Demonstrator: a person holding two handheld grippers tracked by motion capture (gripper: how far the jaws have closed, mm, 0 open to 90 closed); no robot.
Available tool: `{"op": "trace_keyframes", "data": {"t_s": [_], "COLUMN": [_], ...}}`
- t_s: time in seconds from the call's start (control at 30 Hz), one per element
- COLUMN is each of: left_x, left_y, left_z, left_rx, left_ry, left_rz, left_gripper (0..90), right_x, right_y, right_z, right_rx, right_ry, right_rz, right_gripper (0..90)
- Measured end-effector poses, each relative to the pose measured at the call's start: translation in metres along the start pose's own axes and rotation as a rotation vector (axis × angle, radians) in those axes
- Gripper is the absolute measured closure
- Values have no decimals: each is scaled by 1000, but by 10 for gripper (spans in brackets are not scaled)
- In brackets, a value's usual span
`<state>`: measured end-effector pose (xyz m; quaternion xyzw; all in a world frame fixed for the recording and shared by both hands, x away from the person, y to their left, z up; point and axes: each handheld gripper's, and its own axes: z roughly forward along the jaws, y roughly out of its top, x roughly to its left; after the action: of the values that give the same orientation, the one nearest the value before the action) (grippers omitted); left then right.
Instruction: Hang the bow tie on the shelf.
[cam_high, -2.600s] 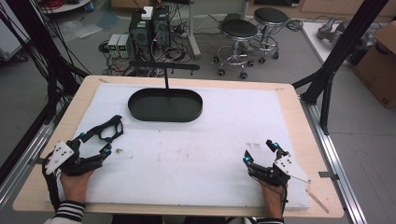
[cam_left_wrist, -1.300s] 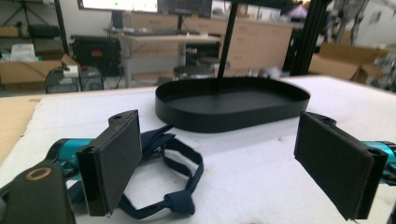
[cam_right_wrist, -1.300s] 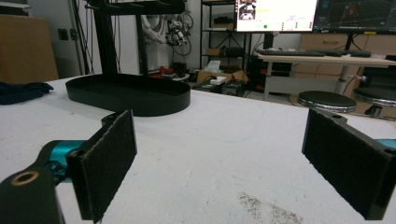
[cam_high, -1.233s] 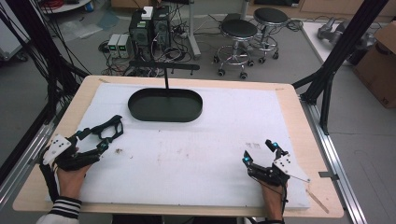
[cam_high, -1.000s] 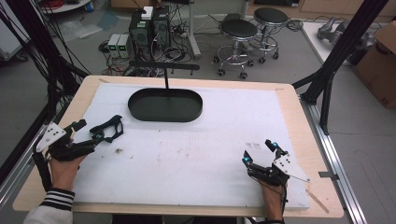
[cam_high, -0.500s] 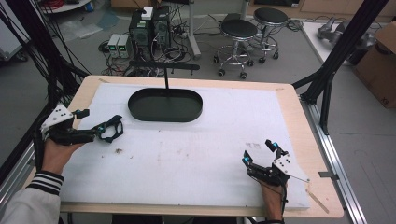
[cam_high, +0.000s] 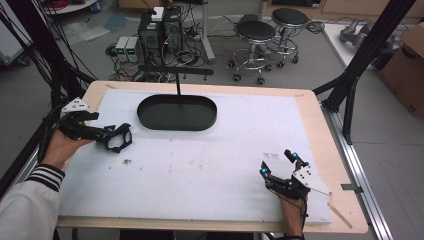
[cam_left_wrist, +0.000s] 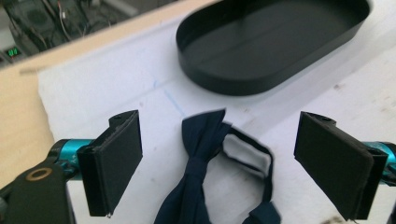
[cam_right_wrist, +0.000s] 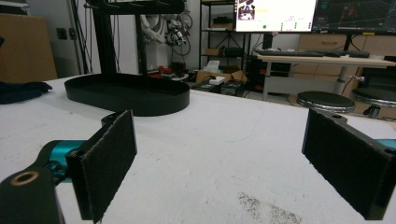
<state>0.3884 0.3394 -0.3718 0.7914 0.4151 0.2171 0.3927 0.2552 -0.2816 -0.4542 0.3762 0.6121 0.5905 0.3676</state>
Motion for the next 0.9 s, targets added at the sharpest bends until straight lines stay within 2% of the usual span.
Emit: {"op": "trace_keyframes", "data": {"t_s": [0.03, 0.1, 0.27, 0.33, 0.47, 0.53, 0.57, 0.6, 0.67, 0.7, 0.8, 0.83, 0.9], "left_x": [4, 5, 7, 7, 7, 9, 11, 11, 9, 7, 5, 5, 6], "left_y": [-1, -2, -8, -9, -11, -12, -13, -13, -9, -6, 0, 1, 1], "left_z": [8, 12, 28, 31, 36, 38, 40, 40, 43, 43, 45, 49, 51], "left_rx": [43, 57, 175, 199, 231, 256, 292, 292, 354, 366, 359, 380, 385], "left_ry": [-15, -12, 14, 18, 25, 33, 40, 40, 72, 81, 58, 72, 72], "left_rz": [-41, -43, -18, -2, 2, 3, 11, 11, 91, 124, 119, 133, 123], "left_gripper": [158, 159, 177, 186, 200, 205, 208, 212, 214, 215, 224, 225, 225], "right_x": [0, 0, 1, 1, 1, 0, 1, 1, 0, 1, 1, 1, 1], "right_y": [0, 0, 0, 0, 0, 0, 0, 0, 0, 0, 0, 0, 0], "right_z": [0, 0, -1, 0, 0, 0, 0, 0, 0, 0, 0, -1, 0], "right_rx": [-1, -1, 0, -2, -1, -2, -2, -2, -1, 0, 0, 1, -1], "right_ry": [1, 0, -1, -2, -4, -5, -5, -5, -4, -4, -3, -2, -2], "right_rz": [0, 4, 8, 5, 4, -1, 2, 2, 1, 4, 5, 8, 6], "right_gripper": [91, 91, 91, 91, 91, 91, 91, 91, 91, 91, 91, 91, 91]}}
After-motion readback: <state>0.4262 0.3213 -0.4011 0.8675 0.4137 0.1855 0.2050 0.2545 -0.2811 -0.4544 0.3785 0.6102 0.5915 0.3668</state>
